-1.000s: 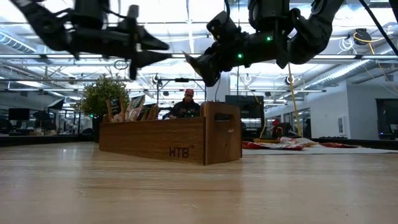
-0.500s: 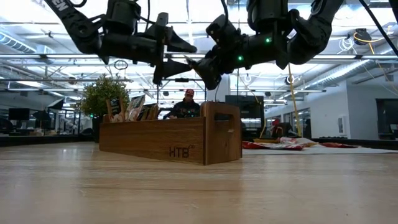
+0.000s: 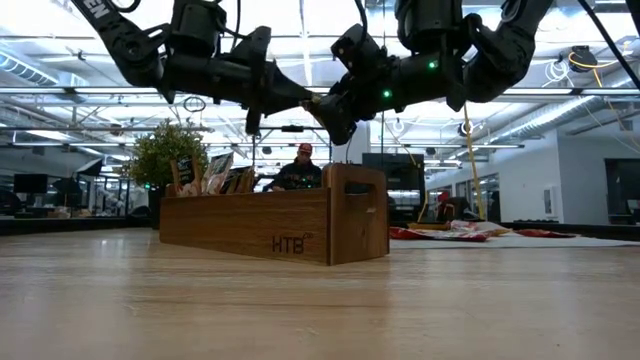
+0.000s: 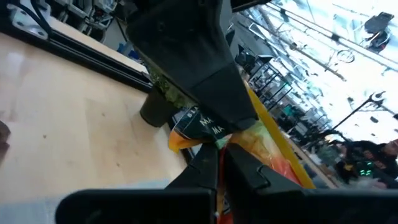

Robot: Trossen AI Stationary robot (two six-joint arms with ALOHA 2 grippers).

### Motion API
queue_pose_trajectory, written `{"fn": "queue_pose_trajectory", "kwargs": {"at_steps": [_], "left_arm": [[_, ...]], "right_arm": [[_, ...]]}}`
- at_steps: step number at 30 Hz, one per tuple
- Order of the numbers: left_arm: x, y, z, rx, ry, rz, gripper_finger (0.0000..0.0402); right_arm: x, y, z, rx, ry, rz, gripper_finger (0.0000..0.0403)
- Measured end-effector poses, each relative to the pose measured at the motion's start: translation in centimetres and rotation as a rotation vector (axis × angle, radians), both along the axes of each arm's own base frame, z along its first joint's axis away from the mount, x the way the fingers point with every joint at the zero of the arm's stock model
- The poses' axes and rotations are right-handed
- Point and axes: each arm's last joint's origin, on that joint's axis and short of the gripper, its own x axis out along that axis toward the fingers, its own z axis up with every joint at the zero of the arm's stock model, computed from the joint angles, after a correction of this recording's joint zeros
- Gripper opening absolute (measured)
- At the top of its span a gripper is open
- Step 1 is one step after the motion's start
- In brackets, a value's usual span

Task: Pick & Place Tea
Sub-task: Put the yellow tea bag into the middle section of the wooden organizer

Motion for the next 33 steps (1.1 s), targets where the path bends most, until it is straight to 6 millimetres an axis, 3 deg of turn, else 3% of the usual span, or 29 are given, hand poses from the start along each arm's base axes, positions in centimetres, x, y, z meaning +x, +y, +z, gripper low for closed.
{"fn": "queue_pose_trajectory", "kwargs": {"at_steps": [5, 8, 15, 22, 28, 33], "left_arm": [[-1.1, 0.5, 1.4, 0.093, 0.05, 0.0, 0.0008], [-2.0, 0.9, 3.3, 0.161, 0.127, 0.04, 0.0007], [-3.4, -0.2, 5.7, 0.241, 0.556, 0.017, 0.0005], [-3.3, -3.9, 6.0, 0.28, 0.82, -0.224, 0.0003], [-3.2, -9.3, 5.7, 0.525, 0.768, -0.692, 0.0003], [-2.7, -12.7, 5.3, 0.712, 0.676, -0.911, 0.0003]], "right_arm": [[0.1, 0.7, -0.2, 0.105, -0.036, 0.023, 0.002], [0.0, 1.3, -1.3, 0.179, 0.001, 0.03, 0.0042], [-0.1, 1.5, -1.1, 0.359, -0.036, 0.136, 0.0097], [-0.1, 0.1, -0.8, 0.473, -0.077, 0.206, 0.0126], [-0.1, -0.2, -0.9, 0.483, -0.081, 0.196, 0.0124], [-0.1, -0.2, -0.9, 0.482, -0.082, 0.196, 0.0122]]}}
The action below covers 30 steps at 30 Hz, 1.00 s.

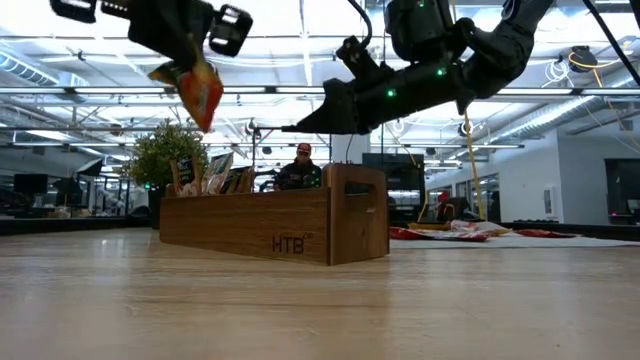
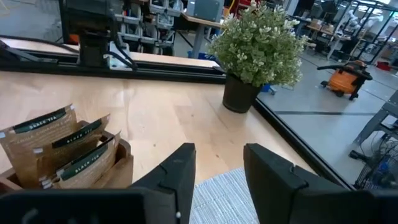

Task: Pick & Place Tea
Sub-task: Put the yellow tea bag into the middle section of the wooden organizer

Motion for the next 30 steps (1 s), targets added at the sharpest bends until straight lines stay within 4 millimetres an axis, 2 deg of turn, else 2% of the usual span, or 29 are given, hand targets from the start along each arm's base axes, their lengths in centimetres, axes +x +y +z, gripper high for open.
{"fn": "queue_pose_trajectory", "kwargs": {"at_steps": [5, 7, 16, 19, 23, 30], "left_arm": [[1.4, -1.7, -1.5, 0.126, -0.021, -0.134, 0.0002], [2.2, -1.5, -2.5, 0.172, 0.03, -0.15, 0.0003], [6.4, -0.4, -3.5, 0.247, 0.166, -0.226, 0.0003], [7.0, -0.2, -3.8, 0.258, 0.207, -0.246, 0.0002], [7.6, 0.1, -3.9, 0.277, 0.175, -0.274, 0.0003], [7.9, 1.3, -4.4, 0.245, 0.17, -0.316, 0.0006]], "right_arm": [[0.0, 0.0, -0.1, 0.001, 0.006, 0.0, 0.0125], [0.0, 0.0, -0.2, 0.004, 0.017, -0.001, 0.0125], [-0.2, 0.0, -0.8, 0.005, 0.094, -0.002, 0.0125], [-0.9, 0.0, -1.2, 0.016, 0.156, -0.005, 0.0124], [-2.2, 0.3, -1.0, 0.012, 0.166, 0.004, 0.012], [-6.3, 1.6, -0.1, -0.02, 0.153, 0.048, 0.0118]]}}
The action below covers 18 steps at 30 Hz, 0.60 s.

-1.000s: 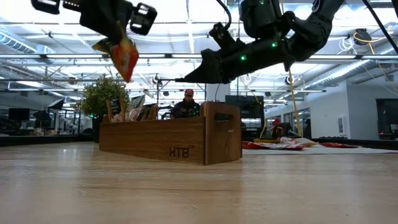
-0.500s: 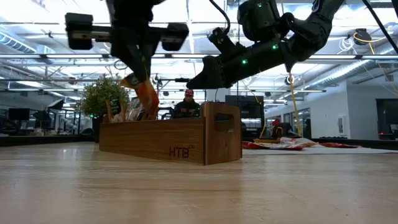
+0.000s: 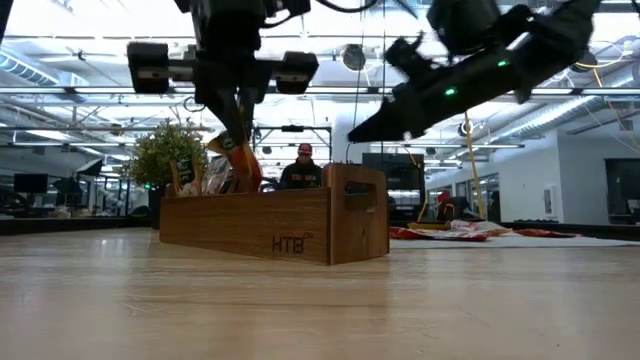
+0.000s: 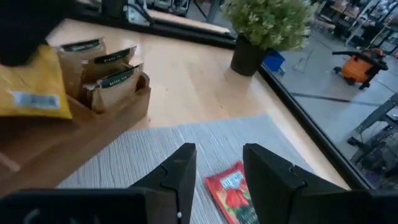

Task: Pick & Place Tea
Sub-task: Put the yellow tea bag into the middle section of the wooden organizer

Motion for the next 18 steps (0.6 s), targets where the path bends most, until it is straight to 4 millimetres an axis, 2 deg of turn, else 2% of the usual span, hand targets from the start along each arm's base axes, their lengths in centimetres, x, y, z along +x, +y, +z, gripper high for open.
{"fn": "queue_pose_trajectory", "kwargs": {"at_steps": [5, 10, 14, 18], "left_arm": [[0.6, 1.0, -0.6, -0.024, -0.007, 0.002, 0.0005], [1.2, 1.5, -2.2, -0.023, 0.025, 0.003, 0.0004], [1.7, 1.7, -3.6, -0.026, 0.058, 0.012, 0.0009], [1.8, 1.7, -3.7, -0.027, 0.051, 0.01, 0.0013]], "right_arm": [[-2.9, 0.5, 1.0, 0.03, -0.104, 0.01, 0.0118], [-5.0, 0.7, 1.0, 0.055, -0.194, 0.014, 0.0118], [-5.5, 0.7, 0.8, 0.072, -0.224, 0.01, 0.0118], [-5.5, 0.7, 0.7, 0.074, -0.228, 0.009, 0.0118]]}}
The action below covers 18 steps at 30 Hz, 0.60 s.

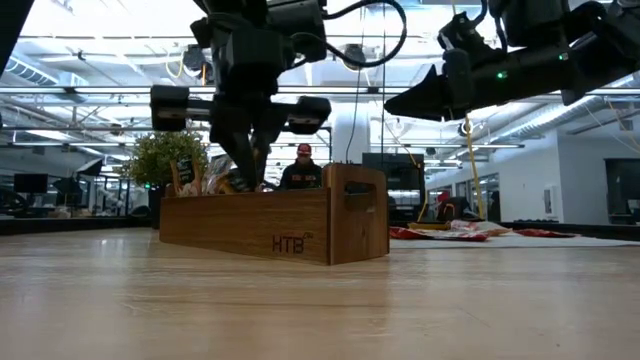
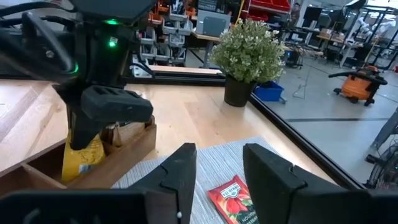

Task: Pick & Place Tea
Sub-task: Put the yellow tea bag into the middle section of the wooden organizer

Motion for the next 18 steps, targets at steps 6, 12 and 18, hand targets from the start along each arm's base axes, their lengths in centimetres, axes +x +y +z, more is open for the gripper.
{"fn": "queue_pose_trajectory", "kwargs": {"at_steps": [6, 12, 18], "left_arm": [[0.37, -0.07, 0.26, -0.003, -0.044, 0.011, 0.0007], [0.52, -0.04, 0.31, -0.005, -0.054, 0.037, 0.0042], [0.53, 0.02, 0.29, 0.008, -0.045, 0.075, 0.0071]], "right_arm": [[0.0, 0.0, -0.05, 0.008, 0.002, -0.001, 0.0118], [-0.01, 0.0, -0.17, 0.026, 0.008, -0.003, 0.0118], [-0.01, 0.0, -0.21, 0.029, 0.012, -0.003, 0.0118]]}}
